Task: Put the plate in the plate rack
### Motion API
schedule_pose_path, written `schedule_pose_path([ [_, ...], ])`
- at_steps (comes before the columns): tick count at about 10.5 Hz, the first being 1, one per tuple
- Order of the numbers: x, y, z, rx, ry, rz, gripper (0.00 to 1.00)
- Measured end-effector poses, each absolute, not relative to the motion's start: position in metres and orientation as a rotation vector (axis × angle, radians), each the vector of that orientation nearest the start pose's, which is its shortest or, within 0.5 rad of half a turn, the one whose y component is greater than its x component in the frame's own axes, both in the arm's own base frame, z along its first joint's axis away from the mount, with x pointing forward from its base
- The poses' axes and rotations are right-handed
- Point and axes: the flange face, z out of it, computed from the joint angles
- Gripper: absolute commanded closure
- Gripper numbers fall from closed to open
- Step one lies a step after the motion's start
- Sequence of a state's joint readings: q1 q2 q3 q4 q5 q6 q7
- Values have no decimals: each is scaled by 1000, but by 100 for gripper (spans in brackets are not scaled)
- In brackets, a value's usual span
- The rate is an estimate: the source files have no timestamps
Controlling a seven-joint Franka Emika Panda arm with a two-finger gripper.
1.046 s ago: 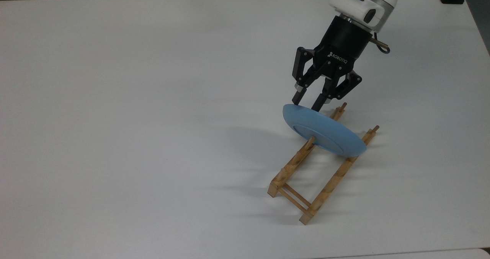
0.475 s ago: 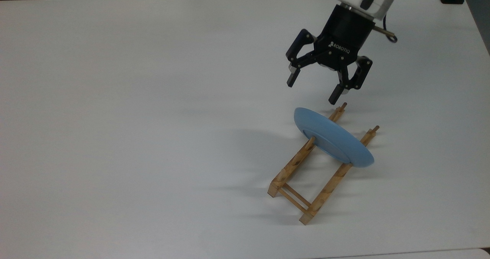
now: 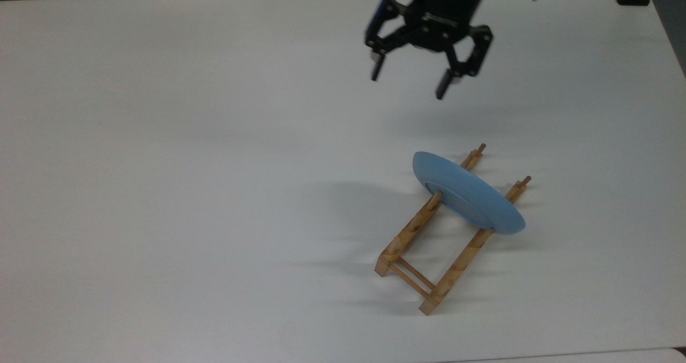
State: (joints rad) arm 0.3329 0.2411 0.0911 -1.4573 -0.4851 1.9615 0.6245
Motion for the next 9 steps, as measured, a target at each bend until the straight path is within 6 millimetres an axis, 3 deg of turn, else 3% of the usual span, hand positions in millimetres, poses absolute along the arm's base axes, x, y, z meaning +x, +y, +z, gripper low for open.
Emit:
schedule_pose_path([
  [3,604,145,617,-3272,-37,-384,0],
  [5,583,82,639,-3215,-50,-190,0],
  [7,567,38,639,-3174,-57,-87,0],
  [9,561,10,624,-3172,0,-7,0],
])
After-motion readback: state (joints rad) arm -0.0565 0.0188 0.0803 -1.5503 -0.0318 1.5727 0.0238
